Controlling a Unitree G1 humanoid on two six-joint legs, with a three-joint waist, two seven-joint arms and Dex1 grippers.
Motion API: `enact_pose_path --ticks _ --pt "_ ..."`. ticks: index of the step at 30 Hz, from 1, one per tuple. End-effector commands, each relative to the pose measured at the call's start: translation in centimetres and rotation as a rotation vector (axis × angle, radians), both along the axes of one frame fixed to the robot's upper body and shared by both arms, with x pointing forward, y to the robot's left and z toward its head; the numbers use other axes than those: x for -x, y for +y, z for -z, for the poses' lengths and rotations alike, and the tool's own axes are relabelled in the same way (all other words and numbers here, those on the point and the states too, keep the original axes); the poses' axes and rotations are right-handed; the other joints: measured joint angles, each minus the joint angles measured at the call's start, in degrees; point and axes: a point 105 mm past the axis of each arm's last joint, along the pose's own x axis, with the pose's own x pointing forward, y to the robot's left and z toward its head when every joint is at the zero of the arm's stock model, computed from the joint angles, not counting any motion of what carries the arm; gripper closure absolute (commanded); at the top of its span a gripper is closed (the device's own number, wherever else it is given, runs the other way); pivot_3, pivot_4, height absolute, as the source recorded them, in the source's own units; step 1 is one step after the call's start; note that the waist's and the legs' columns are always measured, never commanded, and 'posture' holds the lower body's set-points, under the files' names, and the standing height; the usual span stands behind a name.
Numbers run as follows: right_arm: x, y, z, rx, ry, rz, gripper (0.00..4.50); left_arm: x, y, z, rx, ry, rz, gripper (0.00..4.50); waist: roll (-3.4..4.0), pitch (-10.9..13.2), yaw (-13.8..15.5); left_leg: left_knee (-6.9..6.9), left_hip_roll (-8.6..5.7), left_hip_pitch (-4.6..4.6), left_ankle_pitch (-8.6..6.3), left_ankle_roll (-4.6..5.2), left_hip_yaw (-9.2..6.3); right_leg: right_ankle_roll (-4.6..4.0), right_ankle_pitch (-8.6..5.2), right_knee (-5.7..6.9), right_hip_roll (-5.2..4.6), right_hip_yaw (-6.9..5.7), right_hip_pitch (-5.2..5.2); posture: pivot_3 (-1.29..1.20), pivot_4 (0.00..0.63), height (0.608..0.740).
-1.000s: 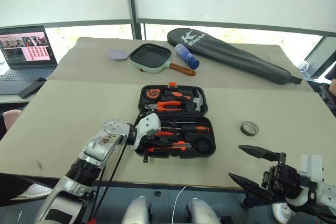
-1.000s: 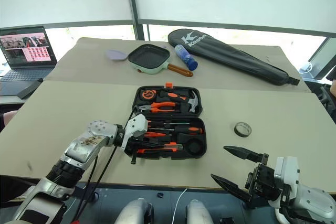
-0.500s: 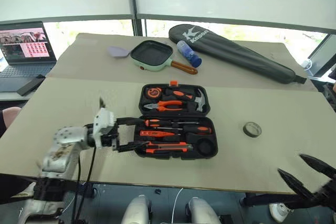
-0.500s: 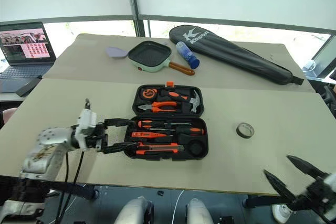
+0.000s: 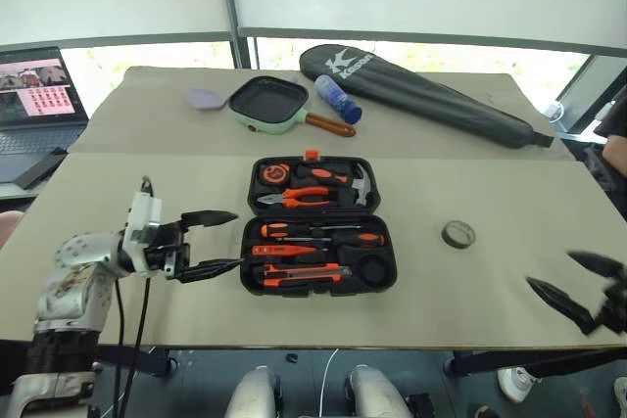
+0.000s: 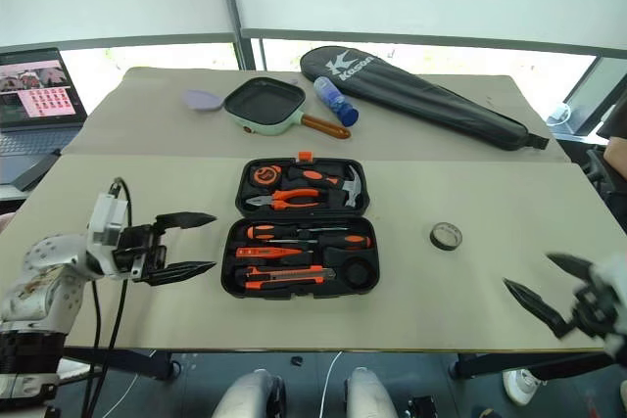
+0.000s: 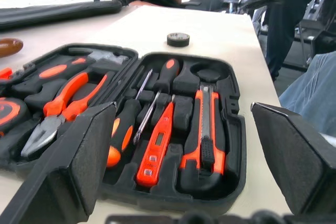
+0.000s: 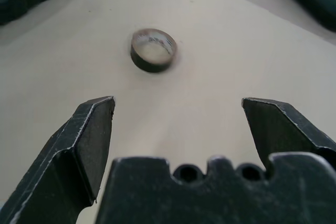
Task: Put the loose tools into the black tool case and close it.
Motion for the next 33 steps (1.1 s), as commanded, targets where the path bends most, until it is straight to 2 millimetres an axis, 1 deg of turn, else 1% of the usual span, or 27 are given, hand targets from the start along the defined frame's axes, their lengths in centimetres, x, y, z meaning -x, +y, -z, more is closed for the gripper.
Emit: enact_pose_path --ticks 1,2,4,6,9,11,12,13,15,17,18,22,23,24,25,26,27,28,31,32,33 --pt "-2.3 1.6 0.5 0.039 0.141 -0.054 0.0 0.5 -1.9 -1.0 0.022 -0.027 0.069 0.1 -0.01 0.0 0.4 0.0 0.0 -0.04 0.0 0.0 0.0 0.01 0.0 -0.01 0.03 0.0 -0.02 0.0 0.15 0.74" --pt "-3.2 1.8 0.4 0.06 0.158 -0.059 0.0 0.6 -2.3 -1.0 0.024 -0.03 0.079 0.1 -0.03 0.0 0.7 -0.01 -0.07 -0.14 0.0 0.0 0.02 0.02 -0.01 -0.02 0.08 -0.12 -0.04 0.0 0.15 0.74" --pt "-4.6 2.4 0.6 0.087 0.194 -0.086 0.0 0.6 -3.0 -1.1 0.034 -0.034 0.088 0.1 -0.08 0.0 0.9 -0.07 -0.13 -0.33 0.0 0.0 0.03 0.0 -0.03 -0.01 0.1 -0.17 -0.25 0.0 0.15 0.74" --pt "-5.6 2.8 1.2 0.12 0.237 -0.108 0.0 0.6 -3.5 -1.1 0.037 -0.039 0.093 0.1 -0.06 0.0 1.0 -0.05 -0.17 -0.68 -0.01 0.0 0.02 0.02 -0.02 -0.01 0.09 -0.13 -0.56 0.0 0.15 0.74" --pt "-7.0 3.1 1.7 0.16 0.272 -0.118 0.0 0.8 -3.8 -1.1 0.037 -0.041 0.095 0.1 -0.08 0.0 0.9 -0.04 -0.2 -0.76 -0.04 0.06 0.03 0.04 -0.01 -0.04 0.07 -0.15 -0.6 0.0 0.15 0.74" --pt "-7.7 3.3 2.2 0.163 0.305 -0.122 0.53 1.0 -3.8 -1.0 0.035 -0.038 0.094 0.0 -0.08 0.1 0.8 -0.04 -0.2 -0.75 -0.06 0.09 0.01 0.05 -0.01 -0.04 0.06 -0.15 -0.61 0.0 0.15 0.74" --pt "-7.8 3.6 2.4 0.176 0.315 -0.152 0.78 1.1 -3.8 -0.9 0.034 -0.036 0.093 0.0 -0.07 0.1 0.8 -0.04 -0.19 -0.75 -0.06 0.09 0.02 0.05 -0.01 -0.04 0.06 -0.15 -0.61 0.0 0.15 0.74" --pt "-8.0 3.8 2.6 0.184 0.325 -0.167 1.14 1.2 -3.8 -0.9 0.034 -0.033 0.091 0.0 -0.07 0.1 0.8 -0.04 -0.2 -0.75 -0.06 0.1 0.02 0.05 -0.01 -0.03 0.06 -0.15 -0.61 0.0 0.15 0.74" --pt "-8.1 4.1 3.1 0.195 0.34 -0.195 1.72 1.2 -3.7 -0.8 0.032 -0.031 0.087 0.0 -0.07 0.1 0.7 -0.04 -0.19 -0.74 -0.06 0.1 0.02 0.05 -0.01 -0.03 0.06 -0.15 -0.6 0.0 0.15 0.74" --pt "-8.3 4.1 3.4 0.199 0.356 -0.2 2.53 1.3 -3.6 -0.7 0.028 -0.029 0.084 0.0 -0.07 0.1 0.8 -0.04 -0.18 -0.74 -0.06 0.1 0.02 0.05 -0.01 -0.02 0.06 -0.16 -0.6 0.0 0.15 0.74" --pt "-8.3 4.1 3.5 0.202 0.356 -0.203 2.81 1.3 -3.6 -0.7 0.027 -0.029 0.082 0.0 -0.07 0.1 0.8 -0.03 -0.19 -0.74 -0.06 0.1 0.02 0.05 -0.01 -0.01 0.06 -0.16 -0.6 0.0 0.15 0.74" --pt "-8.8 4.1 3.5 0.208 0.342 -0.223 4.15 1.2 -3.4 -0.7 0.023 -0.03 0.079 0.0 -0.07 0.1 0.6 -0.01 -0.19 -0.73 -0.06 0.09 0.04 0.05 -0.01 0.02 0.06 -0.16 -0.6 0.0 0.15 0.74" --pt "-8.8 5.0 2.7 0.182 0.304 -0.282 4.47 1.2 -3.3 -0.7 0.023 -0.031 0.08 0.0 -0.07 0.1 0.5 -0.01 -0.19 -0.72 -0.06 0.09 0.04 0.05 -0.01 0.03 0.06 -0.16 -0.6 0.0 0.15 0.74" --pt "-8.8 5.6 2.1 0.164 0.275 -0.326 4.47 1.3 -3.3 -0.7 0.022 -0.031 0.08 0.0 -0.07 0.1 0.5 -0.01 -0.18 -0.72 -0.06 0.09 0.04 0.05 -0.01 0.03 0.07 -0.17 -0.59 0.0 0.15 0.74" --pt "-8.3 7.1 0.8 0.142 0.235 -0.422 4.47 1.3 -3.2 -0.7 0.021 -0.032 0.082 0.0 -0.07 0.1 0.4 -0.01 -0.18 -0.72 -0.06 0.09 0.04 0.05 -0.01 0.03 0.07 -0.17 -0.6 0.0 0.15 0.74" --pt "-7.9 8.0 -0.1 0.13 0.21 -0.489 4.47 1.4 -3.2 -0.7 0.02 -0.033 0.084 0.0 -0.04 0.1 0.3 -0.01 -0.17 -0.72 -0.06 0.09 0.04 0.05 -0.01 0.03 0.08 -0.17 -0.59 0.0 0.15 0.74" --pt "-7.2 9.5 -1.0 0.124 0.201 -0.568 4.47 1.5 -3.1 -0.7 0.016 -0.036 0.087 0.0 0.06 0.2 0.2 -0.01 -0.17 -0.72 -0.06 0.09 0.03 0.05 -0.01 0.05 0.08 -0.17 -0.6 0.0 0.15 0.74" --pt "-6.3 11.5 -1.9 0.099 0.202 -0.642 4.47 1.5 -3.1 -0.7 0.013 -0.038 0.09 0.0 0.1 0.2 0.1 -0.01 -0.17 -0.72 -0.06 0.09 -0.02 0.05 -0.01 0.06 0.08 -0.16 -0.61 0.0 0.15 0.74" --pt "-4.4 14.8 -2.8 0.045 0.234 -0.741 4.47 1.6 -3.0 -0.6 0.008 -0.038 0.094 0.0 0.11 0.2 -0.1 -0.01 -0.08 -0.7 -0.06 0.09 -0.21 0.04 0.0 0.18 0.14 -0.14 -0.66 0.0 0.15 0.74" --pt "-3.9 15.8 -2.8 0.028 0.254 -0.763 4.47 1.7 -3.0 -0.6 0.007 -0.038 0.094 0.0 0.1 0.2 0.1 -0.01 -0.07 -0.7 -0.06 0.09 -0.23 0.04 0.0 0.21 0.15 -0.14 -0.67 0.0 0.15 0.74" --pt "-3.4 17.3 -2.3 0.029 0.27 -0.785 4.47 1.8 -3.1 -0.4 0.005 -0.037 0.094 0.0 0.06 0.2 0.1 -0.01 -0.07 -0.68 -0.06 0.09 -0.26 0.04 0.0 0.22 0.15 -0.17 -0.64 0.0 0.15 0.74"
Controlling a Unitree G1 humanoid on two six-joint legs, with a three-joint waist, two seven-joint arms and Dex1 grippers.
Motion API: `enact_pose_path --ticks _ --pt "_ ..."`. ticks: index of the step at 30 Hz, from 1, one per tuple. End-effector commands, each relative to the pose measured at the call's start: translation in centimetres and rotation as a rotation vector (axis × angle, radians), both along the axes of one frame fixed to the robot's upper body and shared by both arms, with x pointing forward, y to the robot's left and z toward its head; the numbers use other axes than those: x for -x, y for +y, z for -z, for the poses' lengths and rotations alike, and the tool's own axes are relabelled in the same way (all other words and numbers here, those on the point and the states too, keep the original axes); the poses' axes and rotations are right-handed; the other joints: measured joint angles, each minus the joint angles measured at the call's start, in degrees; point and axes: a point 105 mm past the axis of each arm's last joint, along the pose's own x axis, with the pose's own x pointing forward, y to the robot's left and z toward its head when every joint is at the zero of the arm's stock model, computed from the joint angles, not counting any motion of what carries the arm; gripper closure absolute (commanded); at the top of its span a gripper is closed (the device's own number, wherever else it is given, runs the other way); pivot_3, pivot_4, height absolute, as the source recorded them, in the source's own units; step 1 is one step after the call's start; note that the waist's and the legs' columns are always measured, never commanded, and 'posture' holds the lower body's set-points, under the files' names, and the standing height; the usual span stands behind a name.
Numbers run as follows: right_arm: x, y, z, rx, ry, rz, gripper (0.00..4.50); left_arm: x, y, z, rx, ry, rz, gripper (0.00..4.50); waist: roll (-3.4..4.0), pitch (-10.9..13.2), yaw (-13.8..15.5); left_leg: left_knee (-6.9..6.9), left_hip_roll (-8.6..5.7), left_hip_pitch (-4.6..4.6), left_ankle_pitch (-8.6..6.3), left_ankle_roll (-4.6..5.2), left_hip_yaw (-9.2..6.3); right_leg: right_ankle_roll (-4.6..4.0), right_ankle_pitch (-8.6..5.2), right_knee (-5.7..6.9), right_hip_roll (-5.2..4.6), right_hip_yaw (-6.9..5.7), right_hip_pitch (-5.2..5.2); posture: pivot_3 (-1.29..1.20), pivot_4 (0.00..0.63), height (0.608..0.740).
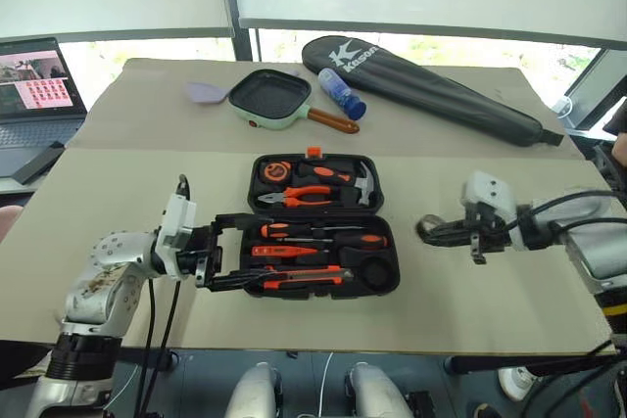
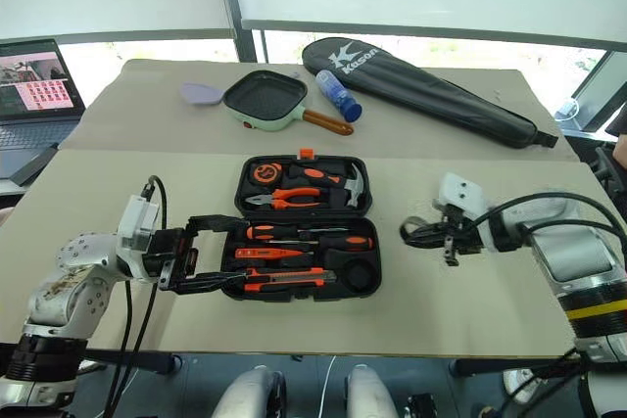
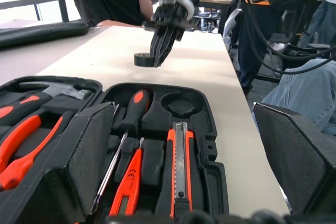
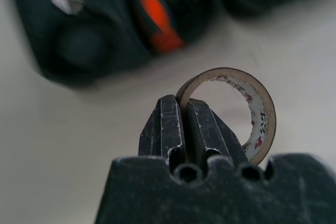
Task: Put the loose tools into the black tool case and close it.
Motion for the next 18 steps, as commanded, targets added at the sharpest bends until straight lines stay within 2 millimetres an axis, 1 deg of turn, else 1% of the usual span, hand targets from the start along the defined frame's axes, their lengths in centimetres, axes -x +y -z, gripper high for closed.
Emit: enact_pose_path --ticks 1,3,7,9,14,17,18 --pt "1.9 4.2 0.3 -0.021 0.054 -0.067 4.47 0.5 0.1 -0.4 -0.008 -0.037 0.005 0.0 -0.08 0.0 0.1 0.0 0.01 0.01 0.0 0.0 0.0 0.0 0.0 0.0 -0.01 -0.01 0.0 0.0 0.15 0.74" --pt "2.2 5.0 1.4 0.008 0.068 -0.059 4.47 0.8 0.1 -0.1 -0.014 -0.031 0.005 0.0 -0.13 0.0 0.1 0.02 0.02 0.02 0.0 -0.01 0.0 -0.01 0.0 0.0 -0.03 -0.01 0.02 0.0 0.15 0.74" --pt "3.0 4.4 3.5 0.113 0.123 -0.044 4.47 0.9 0.3 0.4 -0.031 -0.021 -0.016 0.0 -0.14 0.0 0.8 0.09 -0.06 -0.04 0.0 -0.01 0.03 0.01 0.0 0.0 -0.21 -0.04 -0.01 0.0 0.15 0.74" --pt "3.1 4.1 4.2 0.144 0.14 -0.033 4.47 0.8 0.4 0.5 -0.039 -0.021 -0.029 0.0 -0.17 0.1 0.9 0.14 -0.09 -0.05 0.0 -0.01 0.04 0.05 0.01 -0.02 -0.25 -0.03 0.0 0.0 0.15 0.74" --pt "3.4 3.8 5.4 0.201 0.165 -0.024 4.47 0.7 0.5 0.6 -0.042 -0.02 -0.035 0.0 -0.18 0.1 0.6 0.16 -0.08 -0.02 0.0 -0.01 0.03 0.02 0.01 0.02 -0.1 -0.04 0.01 0.0 0.15 0.74" --pt "3.5 4.2 5.2 0.187 0.179 -0.034 4.47 0.5 0.7 0.6 -0.045 -0.022 -0.04 0.0 -0.18 0.1 0.7 0.16 -0.09 -0.03 0.0 -0.01 0.03 0.02 0.01 0.02 -0.12 -0.05 0.01 0.0 0.15 0.74" --pt "3.2 4.5 5.0 0.169 0.165 -0.028 3.72 0.4 0.8 0.5 -0.045 -0.024 -0.047 0.0 -0.18 0.1 0.7 0.16 -0.1 -0.03 0.0 -0.01 0.03 0.02 0.01 0.02 -0.14 -0.05 0.02 0.0 0.15 0.74"
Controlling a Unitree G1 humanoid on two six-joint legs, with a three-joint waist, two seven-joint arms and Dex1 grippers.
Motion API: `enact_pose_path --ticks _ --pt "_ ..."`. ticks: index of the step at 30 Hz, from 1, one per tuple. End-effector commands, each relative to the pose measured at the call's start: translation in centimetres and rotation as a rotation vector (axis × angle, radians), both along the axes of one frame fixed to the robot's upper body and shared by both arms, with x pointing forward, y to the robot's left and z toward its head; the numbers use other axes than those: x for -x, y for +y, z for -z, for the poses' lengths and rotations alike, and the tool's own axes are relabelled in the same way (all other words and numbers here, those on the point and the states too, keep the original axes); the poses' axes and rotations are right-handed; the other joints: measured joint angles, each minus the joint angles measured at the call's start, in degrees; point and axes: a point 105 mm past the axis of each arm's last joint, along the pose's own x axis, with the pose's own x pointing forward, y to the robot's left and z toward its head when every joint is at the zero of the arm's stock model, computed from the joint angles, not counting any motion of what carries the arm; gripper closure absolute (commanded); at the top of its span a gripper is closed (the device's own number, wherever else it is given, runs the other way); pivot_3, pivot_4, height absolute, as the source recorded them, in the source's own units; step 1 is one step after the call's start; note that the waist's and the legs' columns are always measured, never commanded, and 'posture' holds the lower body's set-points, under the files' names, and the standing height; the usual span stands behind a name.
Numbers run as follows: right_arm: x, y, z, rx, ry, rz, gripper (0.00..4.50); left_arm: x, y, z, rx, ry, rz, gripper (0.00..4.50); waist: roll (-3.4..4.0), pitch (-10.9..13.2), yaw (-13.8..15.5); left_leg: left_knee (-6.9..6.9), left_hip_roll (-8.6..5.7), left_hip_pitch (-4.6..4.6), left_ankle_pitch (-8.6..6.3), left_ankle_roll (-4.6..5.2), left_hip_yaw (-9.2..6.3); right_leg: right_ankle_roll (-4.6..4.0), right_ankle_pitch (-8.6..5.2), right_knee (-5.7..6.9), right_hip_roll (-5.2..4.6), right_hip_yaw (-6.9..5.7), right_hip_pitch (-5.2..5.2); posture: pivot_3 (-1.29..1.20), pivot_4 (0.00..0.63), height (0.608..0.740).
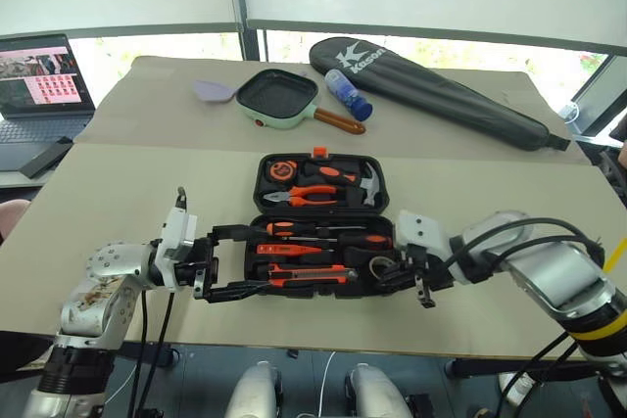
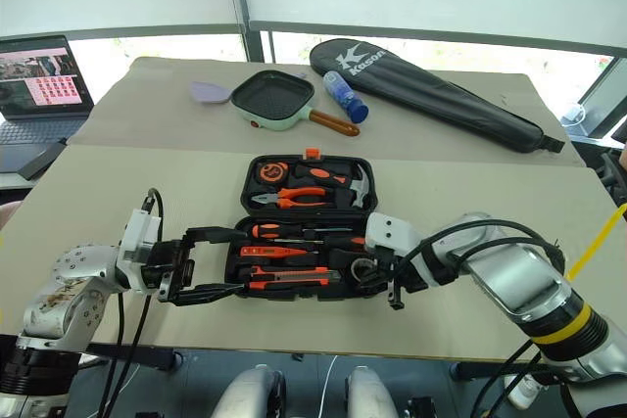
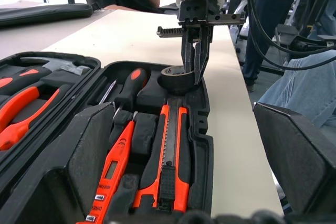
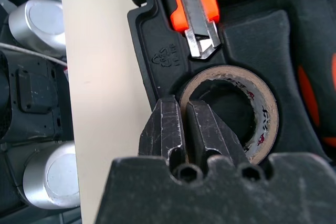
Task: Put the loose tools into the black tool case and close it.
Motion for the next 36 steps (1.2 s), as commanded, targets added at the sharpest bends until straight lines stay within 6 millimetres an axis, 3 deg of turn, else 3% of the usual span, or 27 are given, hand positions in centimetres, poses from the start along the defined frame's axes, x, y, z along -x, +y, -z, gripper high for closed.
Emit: enact_pose_path --ticks 1,6,10,12,14,15,17,20,26,27,30,36 --pt "-0.2 0.5 -0.7 -0.017 -0.019 -0.002 3.43 -0.3 0.3 -1.0 -0.001 -0.056 -0.009 0.0 -0.01 0.0 0.0 0.0 0.0 0.0 0.0 0.0 0.0 0.0 0.0 0.0 0.0 0.0 0.01 0.0 0.15 0.74" --pt "-0.3 0.7 -2.4 -0.079 -0.035 -0.05 1.72 -0.7 0.8 -1.1 -0.007 -0.059 -0.061 0.0 -0.03 0.0 -0.2 0.0 0.01 0.0 0.0 0.0 -0.01 0.0 0.0 0.0 0.03 0.0 0.0 0.0 0.15 0.74" --pt "-0.3 -0.2 -4.9 -0.205 -0.035 -0.078 0.44 -1.5 1.7 -1.3 0.002 -0.05 -0.151 0.0 -0.05 0.0 -0.2 0.0 0.02 0.0 0.0 0.0 -0.03 0.0 0.0 0.0 0.02 0.0 0.0 0.0 0.15 0.74" --pt "-1.2 -1.5 -6.7 -0.307 -0.048 -0.02 0.44 -2.8 3.2 -1.3 0.012 -0.017 -0.282 0.0 -0.1 0.1 -0.2 0.0 0.02 0.0 0.0 0.0 -0.03 0.0 0.0 0.0 0.02 -0.01 0.02 0.0 0.15 0.74" --pt "-2.7 -3.0 -7.3 -0.372 -0.08 0.074 0.41 -4.4 5.0 -1.0 0.028 0.007 -0.449 0.5 -0.11 0.1 -0.2 0.0 0.03 0.04 0.0 0.0 -0.05 0.0 0.01 0.0 0.02 -0.01 0.06 0.0 0.15 0.74" --pt "-4.0 -3.8 -7.2 -0.382 -0.141 0.131 0.69 -5.1 5.8 -0.9 0.041 0.012 -0.522 0.69 -0.12 0.1 -0.2 0.0 0.03 0.05 0.0 0.0 -0.05 0.0 0.01 0.0 0.02 -0.01 0.08 0.0 0.15 0.74" --pt "-6.1 -5.5 -6.2 -0.344 -0.271 0.213 1.21 -6.1 6.9 -0.2 0.024 0.023 -0.628 1.48 -0.16 0.1 -0.3 0.0 0.03 0.08 0.0 0.0 -0.05 0.0 0.01 0.0 0.03 -0.02 0.1 0.0 0.15 0.74" --pt "-8.4 -6.9 -4.2 -0.279 -0.409 0.299 2.32 -7.5 7.7 0.7 -0.003 0.045 -0.751 2.59 -0.19 0.1 -0.3 0.0 -0.01 0.06 0.0 0.0 0.05 0.0 0.01 0.02 0.01 -0.02 0.07 0.0 0.15 0.74" --pt "-11.5 -5.5 -1.7 -0.253 -0.557 0.323 4.26 -9.4 5.7 2.8 -0.09 0.08 -0.779 4.45 -0.2 0.1 -0.6 -0.01 -0.04 0.02 0.04 -0.07 0.17 0.0 0.03 0.09 0.01 -0.01 0.01 0.0 0.15 0.74" --pt "-11.6 -4.9 -1.2 -0.259 -0.551 0.304 4.49 -9.5 4.9 3.0 -0.091 0.086 -0.75 4.5 -0.19 0.1 -0.6 -0.01 -0.04 0.03 0.04 -0.07 0.2 0.0 0.03 0.1 0.02 -0.01 0.01 0.0 0.15 0.74" --pt "-11.3 -3.0 -0.3 -0.285 -0.509 0.251 4.49 -9.5 2.8 3.4 -0.1 0.107 -0.672 4.5 -0.19 0.1 -0.6 -0.03 -0.05 0.02 0.04 -0.07 0.25 0.0 0.03 0.09 0.01 0.0 0.01 0.0 0.15 0.74" --pt "-9.2 -1.4 0.7 -0.309 -0.411 0.201 4.49 -9.4 1.4 4.2 -0.116 0.171 -0.615 4.5 -0.19 0.1 -0.6 -0.04 -0.01 0.03 0.04 -0.07 0.18 -0.01 0.03 0.12 0.04 -0.01 0.01 0.0 0.15 0.74"
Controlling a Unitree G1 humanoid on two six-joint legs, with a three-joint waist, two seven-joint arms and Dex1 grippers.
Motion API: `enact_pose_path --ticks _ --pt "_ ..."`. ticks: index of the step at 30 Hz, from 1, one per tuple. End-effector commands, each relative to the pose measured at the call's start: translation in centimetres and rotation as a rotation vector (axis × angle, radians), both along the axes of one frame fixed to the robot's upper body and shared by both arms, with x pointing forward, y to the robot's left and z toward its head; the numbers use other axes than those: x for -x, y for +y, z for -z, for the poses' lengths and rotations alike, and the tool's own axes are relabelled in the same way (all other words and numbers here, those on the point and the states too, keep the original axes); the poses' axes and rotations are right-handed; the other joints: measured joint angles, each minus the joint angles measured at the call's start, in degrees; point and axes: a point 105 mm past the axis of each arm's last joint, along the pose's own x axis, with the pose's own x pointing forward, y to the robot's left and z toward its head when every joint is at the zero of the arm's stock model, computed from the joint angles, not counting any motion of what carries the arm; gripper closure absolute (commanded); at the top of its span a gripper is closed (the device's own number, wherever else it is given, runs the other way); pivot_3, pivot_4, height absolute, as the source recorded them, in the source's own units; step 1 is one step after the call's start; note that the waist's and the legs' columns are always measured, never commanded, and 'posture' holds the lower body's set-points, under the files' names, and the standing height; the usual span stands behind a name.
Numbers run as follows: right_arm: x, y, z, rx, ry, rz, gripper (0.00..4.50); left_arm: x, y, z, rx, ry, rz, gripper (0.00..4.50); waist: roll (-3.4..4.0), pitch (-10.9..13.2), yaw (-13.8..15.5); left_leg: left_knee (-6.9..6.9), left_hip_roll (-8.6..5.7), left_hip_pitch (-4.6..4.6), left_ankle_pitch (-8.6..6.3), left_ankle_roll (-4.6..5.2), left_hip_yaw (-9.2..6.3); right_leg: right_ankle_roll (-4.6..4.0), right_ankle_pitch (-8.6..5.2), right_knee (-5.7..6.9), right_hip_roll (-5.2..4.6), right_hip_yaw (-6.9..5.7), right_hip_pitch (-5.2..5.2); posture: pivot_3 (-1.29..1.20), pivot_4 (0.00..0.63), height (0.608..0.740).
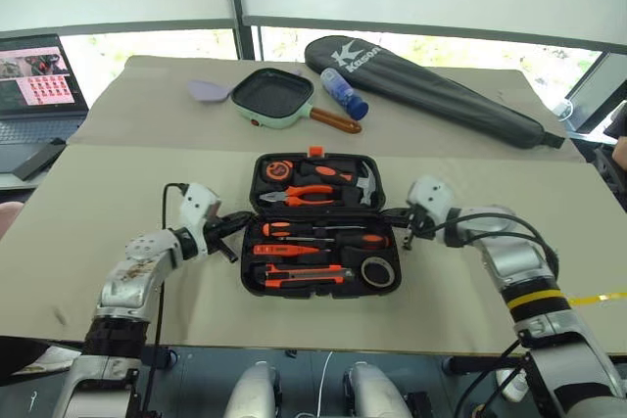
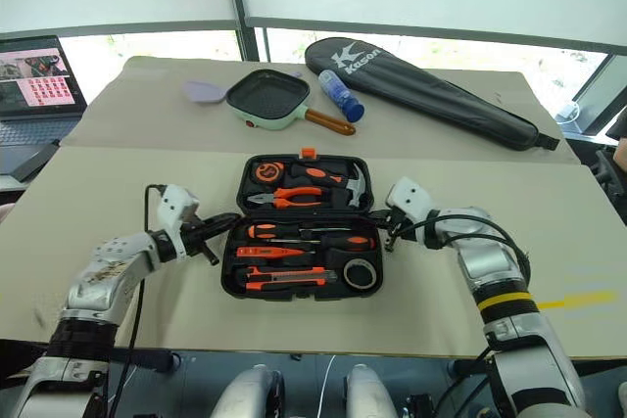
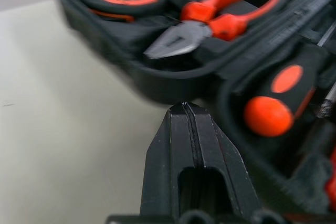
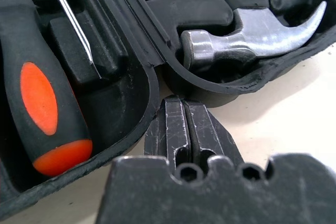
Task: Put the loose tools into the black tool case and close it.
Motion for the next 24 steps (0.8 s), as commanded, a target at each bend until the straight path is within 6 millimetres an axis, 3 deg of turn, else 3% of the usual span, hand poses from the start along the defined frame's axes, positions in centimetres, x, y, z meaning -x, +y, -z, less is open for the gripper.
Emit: enact_pose_path --ticks 1,8,11,14,18,21,24 --pt "2.0 1.6 -0.6 -0.034 0.017 -0.075 4.49 0.3 -1.3 -0.3 0.039 0.041 0.047 4.5 0.0 0.0 0.1 -0.02 0.0 0.0 0.0 0.0 -0.03 0.0 0.0 0.0 0.0 0.0 0.0 0.0 0.15 0.74" --pt "4.1 0.8 -0.5 -0.049 0.035 -0.017 4.49 2.3 -0.6 0.0 0.036 0.108 0.057 4.5 0.0 0.0 0.1 -0.06 -0.02 -0.01 -0.04 0.02 -0.2 0.01 0.0 -0.05 -0.04 -0.01 0.01 0.0 0.15 0.74" --pt "3.8 -1.0 -2.6 -0.084 -0.068 0.06 4.49 2.7 0.5 -1.6 0.064 0.057 0.024 4.5 0.0 0.0 0.1 -0.07 0.0 0.0 -0.05 0.01 -0.21 0.01 -0.01 -0.06 -0.03 -0.01 0.0 0.0 0.15 0.74" --pt "5.0 -2.8 -3.8 -0.102 0.037 0.088 3.68 3.2 2.0 -3.4 0.078 0.05 -0.015 3.75 0.0 0.0 0.1 -0.05 0.0 -0.01 -0.02 -0.03 -0.22 0.01 0.0 -0.03 -0.06 0.01 -0.02 0.0 0.15 0.74" --pt "6.2 -2.9 -5.1 -0.168 0.24 0.128 2.32 3.8 3.2 -3.6 0.08 0.209 -0.017 2.2 -0.01 0.0 0.1 -0.04 0.05 0.11 -0.01 -0.03 -0.25 0.01 -0.01 -0.02 -0.06 0.0 0.09 0.0 0.15 0.74" --pt "5.9 -3.0 -5.2 -0.086 0.408 0.249 1.31 2.7 3.3 -4.9 0.095 0.275 -0.03 1.13 -0.02 0.1 0.1 -0.04 0.03 0.19 0.0 -0.04 -0.24 -0.02 0.0 0.0 -0.01 0.01 0.11 0.0 0.15 0.74" --pt "4.7 -1.9 -6.8 -0.178 0.504 0.299 0.37 0.4 3.1 -5.8 0.076 0.306 -0.106 0.09 -0.14 0.1 0.1 -0.01 0.0 0.15 0.06 -0.06 -0.23 -0.07 0.03 0.02 0.05 0.01 0.07 0.0 0.15 0.74"
